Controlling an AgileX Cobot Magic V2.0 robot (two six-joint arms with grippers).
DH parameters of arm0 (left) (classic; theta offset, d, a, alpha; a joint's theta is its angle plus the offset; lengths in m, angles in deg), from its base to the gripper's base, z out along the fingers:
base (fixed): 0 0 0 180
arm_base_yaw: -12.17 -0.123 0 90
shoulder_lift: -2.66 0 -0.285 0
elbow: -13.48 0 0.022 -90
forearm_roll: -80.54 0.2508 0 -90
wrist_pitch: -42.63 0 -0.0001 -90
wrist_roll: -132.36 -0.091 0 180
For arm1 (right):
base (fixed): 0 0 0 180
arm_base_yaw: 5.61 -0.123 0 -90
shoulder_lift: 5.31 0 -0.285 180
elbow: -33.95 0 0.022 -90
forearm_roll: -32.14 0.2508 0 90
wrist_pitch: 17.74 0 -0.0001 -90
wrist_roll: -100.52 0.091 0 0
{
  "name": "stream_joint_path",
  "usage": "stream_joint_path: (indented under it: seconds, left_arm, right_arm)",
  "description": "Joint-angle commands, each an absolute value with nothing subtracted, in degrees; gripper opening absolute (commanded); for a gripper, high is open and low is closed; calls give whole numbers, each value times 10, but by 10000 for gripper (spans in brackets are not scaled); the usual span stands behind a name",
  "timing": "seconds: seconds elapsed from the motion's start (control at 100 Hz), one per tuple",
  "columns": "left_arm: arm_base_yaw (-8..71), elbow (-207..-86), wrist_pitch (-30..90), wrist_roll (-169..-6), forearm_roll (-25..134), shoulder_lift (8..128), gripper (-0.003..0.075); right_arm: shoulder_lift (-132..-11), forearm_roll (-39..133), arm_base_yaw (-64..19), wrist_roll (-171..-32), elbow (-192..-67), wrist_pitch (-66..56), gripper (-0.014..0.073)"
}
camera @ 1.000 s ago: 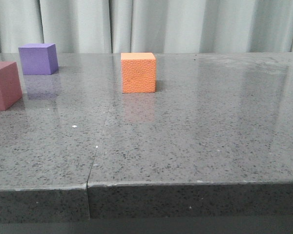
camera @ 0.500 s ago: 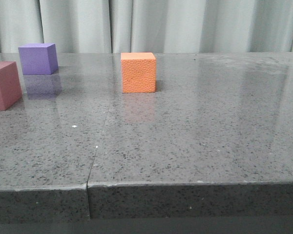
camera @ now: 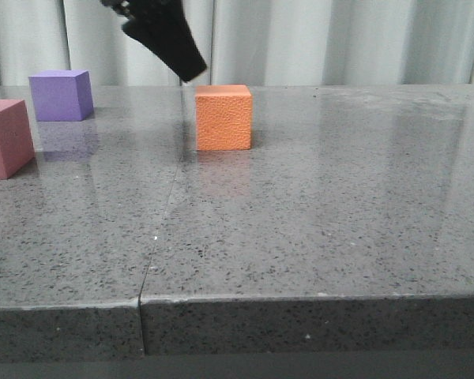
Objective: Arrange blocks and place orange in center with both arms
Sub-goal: 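Lower the left gripper onto the orange cube and grasp it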
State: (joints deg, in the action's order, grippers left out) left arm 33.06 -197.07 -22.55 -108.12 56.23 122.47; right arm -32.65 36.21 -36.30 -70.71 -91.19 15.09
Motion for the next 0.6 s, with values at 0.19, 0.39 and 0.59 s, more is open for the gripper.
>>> stream_joint_path:
  seconds: [0.19,0.39,0.59]
  left_arm:
    - [356,-1994,-165,-1102,542,1226,669]
    - [360,-1994,-154,-1120,528,1243,669]
    - [360,-1994,-156,-1123,521,1260,669]
  right_arm:
    - [-330,359,-363,-712,-926,113,-69]
    - [-330,359,-363,-712,-926,113,-69]
    - [-330,359,-363,-712,-926,113,-69]
